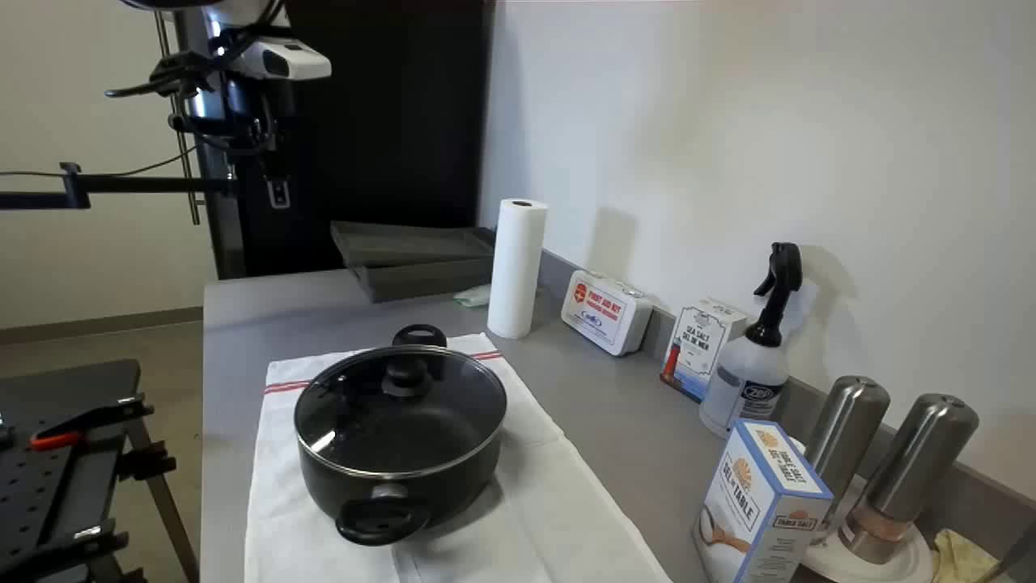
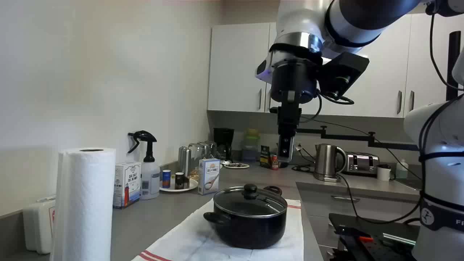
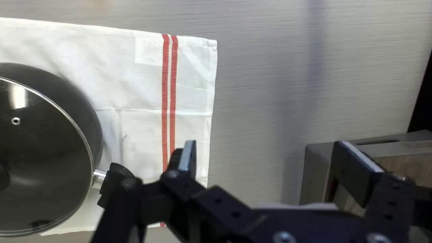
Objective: Remove the lid from the pot
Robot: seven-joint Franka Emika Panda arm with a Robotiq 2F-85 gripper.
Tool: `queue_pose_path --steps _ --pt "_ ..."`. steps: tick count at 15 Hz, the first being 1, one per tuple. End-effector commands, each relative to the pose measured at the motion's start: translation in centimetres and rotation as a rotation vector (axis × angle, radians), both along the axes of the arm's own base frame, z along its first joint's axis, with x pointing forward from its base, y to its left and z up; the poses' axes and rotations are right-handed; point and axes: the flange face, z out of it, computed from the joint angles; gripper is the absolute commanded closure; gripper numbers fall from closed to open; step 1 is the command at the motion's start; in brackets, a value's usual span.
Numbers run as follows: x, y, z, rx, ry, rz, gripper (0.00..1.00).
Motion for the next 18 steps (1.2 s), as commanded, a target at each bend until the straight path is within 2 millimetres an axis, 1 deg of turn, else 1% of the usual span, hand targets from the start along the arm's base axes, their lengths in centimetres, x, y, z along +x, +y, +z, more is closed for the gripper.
queue_pose_path --steps 1,9,11,13,15,18 --pt "0.0 0.0 0.0 0.0 0.001 0.0 0.0" --pt "0.0 0.0 0.0 0.0 0.001 0.0 0.0" --pt "0.3 -0.6 -0.1 -0.012 -0.007 -0.017 0.0" --pt "0.5 -1.6 0.0 -0.022 -0.016 -0.041 0.0" --pt "0.8 -3.2 0.1 -0.03 -0.022 -0.077 0.0" --pt "1.5 -6.7 -0.2 -0.047 -0.017 -0.161 0.0"
